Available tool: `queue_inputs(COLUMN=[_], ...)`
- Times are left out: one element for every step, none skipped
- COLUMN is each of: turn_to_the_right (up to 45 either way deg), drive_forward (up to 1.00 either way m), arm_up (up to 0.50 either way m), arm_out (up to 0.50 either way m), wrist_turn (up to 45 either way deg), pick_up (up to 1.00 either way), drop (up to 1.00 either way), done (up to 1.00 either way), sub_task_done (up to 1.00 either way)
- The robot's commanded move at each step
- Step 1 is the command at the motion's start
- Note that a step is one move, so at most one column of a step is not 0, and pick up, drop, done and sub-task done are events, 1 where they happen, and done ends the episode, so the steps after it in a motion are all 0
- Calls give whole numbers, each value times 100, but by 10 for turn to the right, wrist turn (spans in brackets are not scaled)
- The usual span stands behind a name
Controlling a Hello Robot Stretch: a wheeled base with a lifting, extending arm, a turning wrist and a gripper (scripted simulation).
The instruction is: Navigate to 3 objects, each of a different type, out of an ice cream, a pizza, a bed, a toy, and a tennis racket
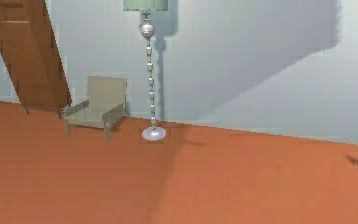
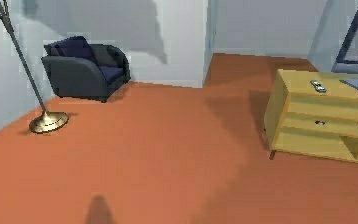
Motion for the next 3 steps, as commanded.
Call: queue_inputs(turn_to_the_right=[30, 0, -300], drive_forward=[0, 20, 0], arm_up=[0, 0, 0], arm_out=[0, 0, 0], wrist_turn=[0, 0, 0], pick_up=[0, 0, 0], drop=[0, 0, 0], done=[0, 0, 0], sub_task_done=[0, 0, 0])
